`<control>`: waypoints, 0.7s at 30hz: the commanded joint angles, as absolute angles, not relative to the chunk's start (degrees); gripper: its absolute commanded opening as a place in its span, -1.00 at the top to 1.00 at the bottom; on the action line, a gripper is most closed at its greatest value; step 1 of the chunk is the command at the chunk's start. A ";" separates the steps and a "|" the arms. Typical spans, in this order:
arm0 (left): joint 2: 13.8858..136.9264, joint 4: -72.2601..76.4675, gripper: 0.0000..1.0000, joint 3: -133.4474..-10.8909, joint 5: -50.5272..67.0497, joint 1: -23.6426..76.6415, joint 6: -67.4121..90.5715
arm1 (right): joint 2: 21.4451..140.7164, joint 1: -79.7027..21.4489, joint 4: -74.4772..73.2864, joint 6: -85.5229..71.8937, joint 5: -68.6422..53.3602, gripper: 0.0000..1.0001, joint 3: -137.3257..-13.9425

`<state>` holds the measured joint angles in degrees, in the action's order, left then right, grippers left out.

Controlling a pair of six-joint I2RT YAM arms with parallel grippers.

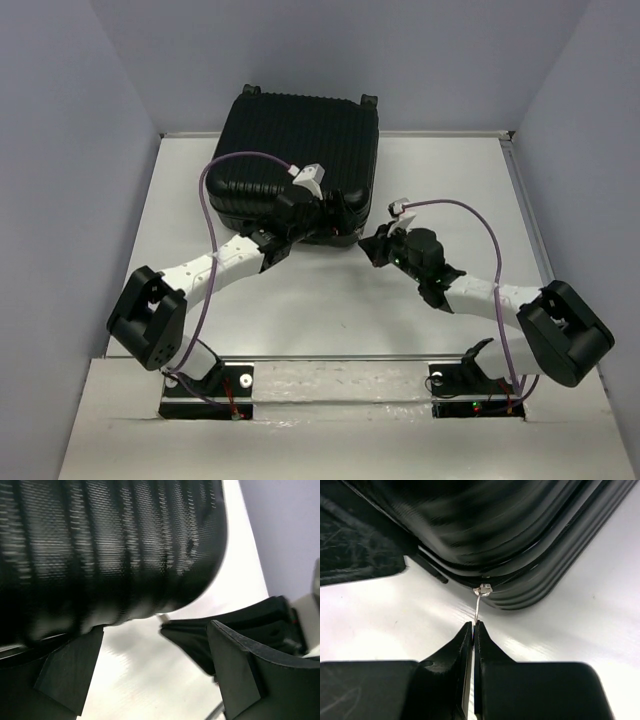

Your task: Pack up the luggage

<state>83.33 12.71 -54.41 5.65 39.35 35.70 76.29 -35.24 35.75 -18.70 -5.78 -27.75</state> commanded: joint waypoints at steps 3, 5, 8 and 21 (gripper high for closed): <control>87.45 18.29 -0.94 -63.88 6.15 40.95 35.95 | 81.55 -50.43 36.29 -24.25 -6.78 0.86 -29.43; 87.89 16.79 -0.94 -66.52 6.59 42.09 35.68 | 85.40 -50.97 42.69 -27.50 -5.98 0.86 -29.97; 86.23 15.03 -0.96 -67.32 8.52 42.28 35.95 | 88.58 -50.98 52.89 -32.69 -2.12 0.86 -29.09; 72.42 -10.37 -0.98 -79.37 3.60 17.35 27.69 | 83.23 -50.98 50.45 -32.96 7.91 0.86 -24.35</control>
<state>77.49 -6.37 -75.29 7.99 32.29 31.07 84.88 -48.60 52.12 -33.23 10.09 -25.89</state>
